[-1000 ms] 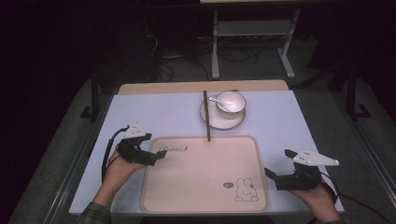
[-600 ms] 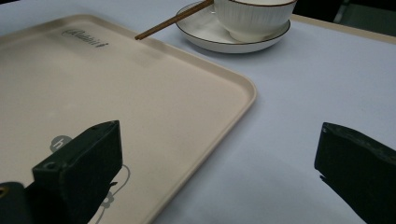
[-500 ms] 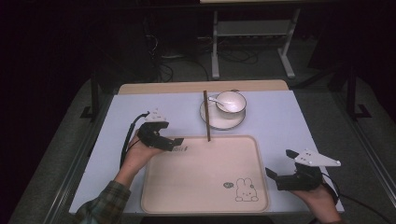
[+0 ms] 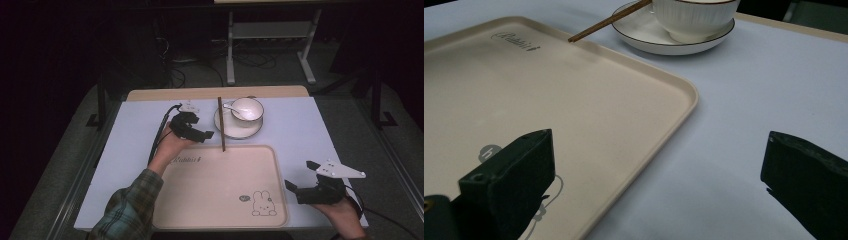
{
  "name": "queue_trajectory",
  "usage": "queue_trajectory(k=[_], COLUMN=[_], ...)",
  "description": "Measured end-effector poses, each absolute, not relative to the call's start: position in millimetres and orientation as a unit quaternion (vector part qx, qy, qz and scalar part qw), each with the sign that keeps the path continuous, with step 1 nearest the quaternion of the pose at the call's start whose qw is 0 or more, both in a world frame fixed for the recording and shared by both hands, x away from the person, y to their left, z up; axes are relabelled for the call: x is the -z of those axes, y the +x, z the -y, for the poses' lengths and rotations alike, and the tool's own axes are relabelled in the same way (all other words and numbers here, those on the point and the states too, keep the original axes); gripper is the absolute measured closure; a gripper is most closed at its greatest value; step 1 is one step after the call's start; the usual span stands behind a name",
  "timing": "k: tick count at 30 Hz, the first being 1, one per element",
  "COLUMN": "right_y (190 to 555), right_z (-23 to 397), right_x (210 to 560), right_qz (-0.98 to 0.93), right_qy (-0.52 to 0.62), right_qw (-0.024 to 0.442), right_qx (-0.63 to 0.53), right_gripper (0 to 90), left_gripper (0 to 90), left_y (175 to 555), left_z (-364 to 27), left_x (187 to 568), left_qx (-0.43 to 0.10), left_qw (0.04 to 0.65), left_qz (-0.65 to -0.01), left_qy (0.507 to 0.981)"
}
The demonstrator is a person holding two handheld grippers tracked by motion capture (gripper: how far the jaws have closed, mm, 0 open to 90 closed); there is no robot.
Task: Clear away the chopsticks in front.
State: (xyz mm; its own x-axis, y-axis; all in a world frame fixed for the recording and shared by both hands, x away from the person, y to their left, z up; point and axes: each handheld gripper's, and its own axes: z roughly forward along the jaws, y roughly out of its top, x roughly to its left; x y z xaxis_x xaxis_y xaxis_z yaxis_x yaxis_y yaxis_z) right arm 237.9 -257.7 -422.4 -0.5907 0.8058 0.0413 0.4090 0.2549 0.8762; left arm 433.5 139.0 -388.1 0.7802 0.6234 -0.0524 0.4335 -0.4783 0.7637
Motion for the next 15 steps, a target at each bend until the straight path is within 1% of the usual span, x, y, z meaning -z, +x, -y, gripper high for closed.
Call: queue_trajectory(k=[4, 5, 8, 9, 14, 15], right_y=[238, 238, 238, 238, 238, 238], right_z=[258, 258, 259, 259, 261, 261], right_x=[422, 422, 422, 422, 423, 423], right_qz=[-0.761, -0.760, -0.760, -0.760, -0.756, -0.756], right_qy=[0.399, 0.400, 0.400, 0.400, 0.403, 0.404], right_qw=[0.213, 0.213, 0.212, 0.212, 0.212, 0.211], right_qx=[-0.465, -0.466, -0.466, -0.466, -0.470, -0.470], right_gripper=[0.2, 0.2, 0.3, 0.2, 0.2, 0.2], left_gripper=[17.1, 21.3, 23.9, 26.9, 34.2, 37.8], left_y=[448, 452, 462, 466, 479, 481], left_z=[-126, -123, -112, -109, -97, -95], left_x=[391, 392, 396, 397, 402, 404], left_qx=[-0.114, -0.112, -0.113, -0.112, -0.117, -0.120], left_qw=[0.403, 0.404, 0.400, 0.398, 0.381, 0.376], left_qz=[-0.318, -0.321, -0.328, -0.328, -0.343, -0.348], left_qy=[0.850, 0.849, 0.848, 0.849, 0.850, 0.850])
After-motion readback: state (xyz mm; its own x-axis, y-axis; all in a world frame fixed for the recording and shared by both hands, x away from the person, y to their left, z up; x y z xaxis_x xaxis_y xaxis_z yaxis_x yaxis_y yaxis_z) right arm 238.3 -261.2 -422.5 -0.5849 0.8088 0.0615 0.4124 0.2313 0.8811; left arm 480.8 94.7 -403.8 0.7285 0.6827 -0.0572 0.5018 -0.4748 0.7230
